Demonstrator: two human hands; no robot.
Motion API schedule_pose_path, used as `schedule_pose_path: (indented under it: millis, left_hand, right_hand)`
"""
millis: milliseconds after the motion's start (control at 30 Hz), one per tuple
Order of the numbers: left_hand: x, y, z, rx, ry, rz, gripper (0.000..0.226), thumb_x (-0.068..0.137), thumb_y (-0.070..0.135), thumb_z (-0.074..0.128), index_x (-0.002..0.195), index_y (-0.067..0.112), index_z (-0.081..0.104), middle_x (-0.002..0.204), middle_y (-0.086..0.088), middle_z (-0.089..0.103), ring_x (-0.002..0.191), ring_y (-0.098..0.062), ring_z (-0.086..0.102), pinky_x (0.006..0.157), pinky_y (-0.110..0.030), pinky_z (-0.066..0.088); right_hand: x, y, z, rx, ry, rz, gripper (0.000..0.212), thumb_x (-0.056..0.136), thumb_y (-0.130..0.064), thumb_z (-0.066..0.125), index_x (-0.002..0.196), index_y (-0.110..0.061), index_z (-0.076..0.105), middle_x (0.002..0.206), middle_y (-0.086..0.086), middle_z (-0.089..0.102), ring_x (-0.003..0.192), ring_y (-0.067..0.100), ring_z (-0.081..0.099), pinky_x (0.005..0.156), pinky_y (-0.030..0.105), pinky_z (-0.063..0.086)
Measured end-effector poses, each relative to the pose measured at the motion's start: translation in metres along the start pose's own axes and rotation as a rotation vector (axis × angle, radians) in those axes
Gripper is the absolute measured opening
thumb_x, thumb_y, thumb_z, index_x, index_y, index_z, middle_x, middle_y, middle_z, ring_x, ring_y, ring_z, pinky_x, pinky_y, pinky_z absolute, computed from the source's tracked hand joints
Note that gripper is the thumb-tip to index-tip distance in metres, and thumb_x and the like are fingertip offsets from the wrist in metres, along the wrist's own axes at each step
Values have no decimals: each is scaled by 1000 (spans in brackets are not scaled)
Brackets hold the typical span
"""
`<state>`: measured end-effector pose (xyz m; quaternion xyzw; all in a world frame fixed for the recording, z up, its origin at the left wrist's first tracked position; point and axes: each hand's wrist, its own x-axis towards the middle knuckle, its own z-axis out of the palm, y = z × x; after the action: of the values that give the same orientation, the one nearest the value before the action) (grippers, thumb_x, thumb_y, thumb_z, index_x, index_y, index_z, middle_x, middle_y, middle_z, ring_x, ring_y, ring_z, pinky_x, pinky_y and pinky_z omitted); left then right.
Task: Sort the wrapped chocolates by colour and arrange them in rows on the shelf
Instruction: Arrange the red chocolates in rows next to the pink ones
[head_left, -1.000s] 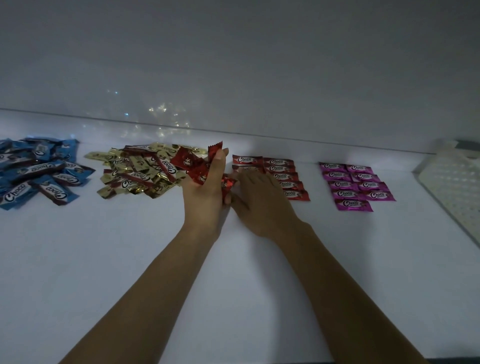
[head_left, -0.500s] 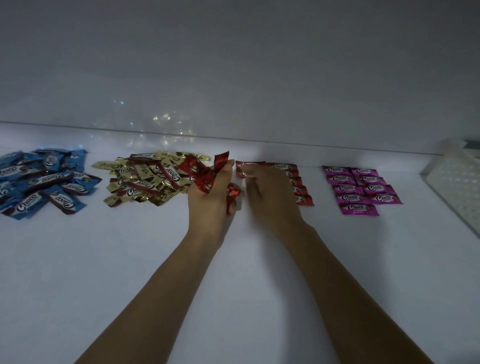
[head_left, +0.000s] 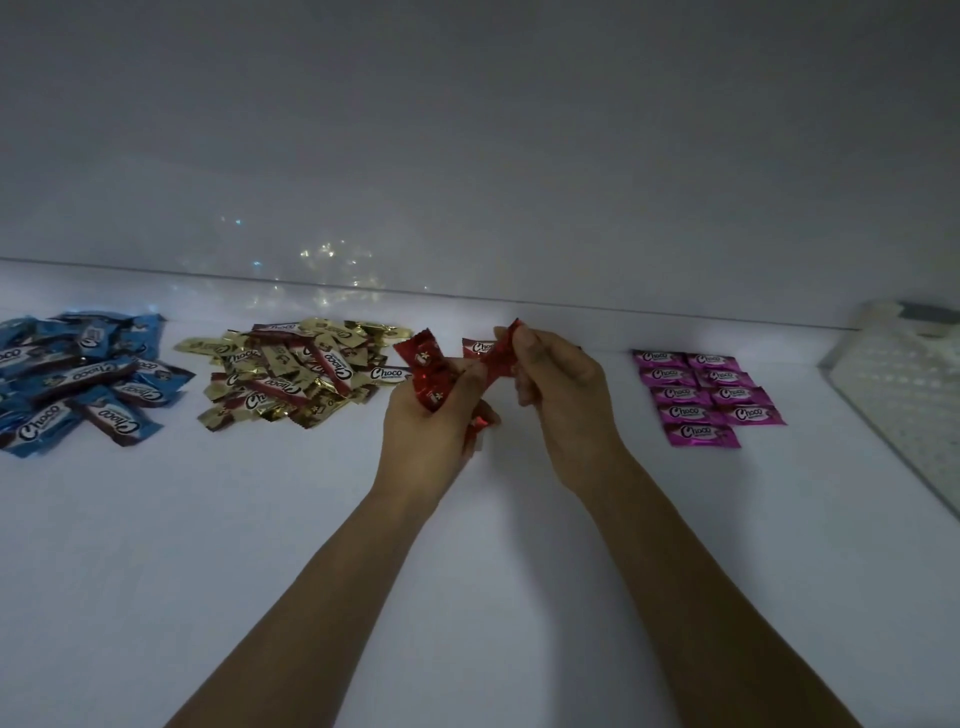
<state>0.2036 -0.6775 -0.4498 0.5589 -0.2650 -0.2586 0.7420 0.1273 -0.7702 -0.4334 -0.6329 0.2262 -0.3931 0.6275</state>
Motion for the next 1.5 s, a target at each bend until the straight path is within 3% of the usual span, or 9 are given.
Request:
schedule_pose_path:
  millis: [167, 233, 300, 533, 700, 833, 1033, 1233, 1500]
  left_hand:
    - [0, 9, -1, -174, 68, -37, 19, 97, 18, 54, 86, 9, 66, 68, -7, 68, 47, -12, 50, 40, -20, 35]
    - [0, 9, -1, -204, 110, -44, 18, 97, 14, 55, 84, 7, 66, 73, -8, 68, 44, -12, 47, 40, -20, 35]
    - [0, 10, -1, -225, 148, -41, 22, 96, 11, 55, 77, 10, 65, 70, -9, 64, 42, -12, 43, 40, -21, 35]
    - [-1, 11, -1, -242, 159, -5, 28, 96, 8, 54, 71, 17, 65, 71, -13, 58, 42, -10, 44, 39, -19, 35]
    - [-3, 11, 2, -165, 149, -22, 13, 97, 10, 53, 87, 7, 61, 63, -1, 62, 41, -5, 48, 39, -17, 38]
    - [-5, 10, 4, -39, 123, -20, 16, 96, 16, 57, 83, 12, 64, 54, 7, 62, 42, -3, 50, 41, -15, 40]
    - [-7, 11, 6, -66, 192, -10, 34, 96, 25, 56, 68, 8, 64, 44, 6, 53, 37, -4, 46, 40, -15, 38]
    - [-7, 12, 0, -73, 358, 102, 30, 97, 22, 56, 70, 10, 62, 48, 10, 55, 43, -5, 50, 46, -18, 40]
    - [0, 5, -10, -141, 409, 74, 41, 97, 21, 56, 57, 25, 53, 48, 14, 48, 45, -5, 44, 52, -26, 35]
  right_hand:
    - [-3, -5, 2, 196, -116, 70, 19, 84, -26, 63, 86, -7, 65, 64, 1, 63, 53, 13, 54, 54, 24, 46]
    - [-6, -3, 1, 108, -107, 45, 3, 86, -10, 63, 89, -9, 63, 69, 2, 65, 54, 13, 56, 54, 24, 46]
    - [-9, 1, 1, 3, -71, 27, 16, 87, 1, 61, 95, -12, 61, 72, 1, 66, 55, 12, 58, 53, 23, 46]
    - [-9, 4, 2, -61, 13, -5, 22, 82, -1, 69, 95, -16, 60, 84, 2, 69, 64, 9, 63, 57, 23, 49]
    - [-7, 1, 2, 193, 67, 118, 21, 82, 5, 64, 96, -11, 60, 80, 1, 68, 70, 11, 65, 59, 22, 50]
    - [-1, 0, -9, 353, 153, 135, 9, 91, -13, 59, 90, -16, 67, 80, -1, 66, 71, 11, 61, 61, 22, 45]
    - [-5, 9, -8, -309, 146, -108, 9, 91, -16, 62, 97, -21, 64, 89, -6, 67, 78, 6, 65, 69, 23, 54]
    - [-8, 21, 2, -767, -69, -244, 16, 92, -13, 59, 106, -15, 67, 97, -8, 65, 83, 0, 54, 74, 5, 36]
    - [-22, 8, -5, -1094, -348, -238, 14, 76, -18, 70, 87, -23, 63, 86, -13, 59, 86, 9, 49, 92, 37, 37]
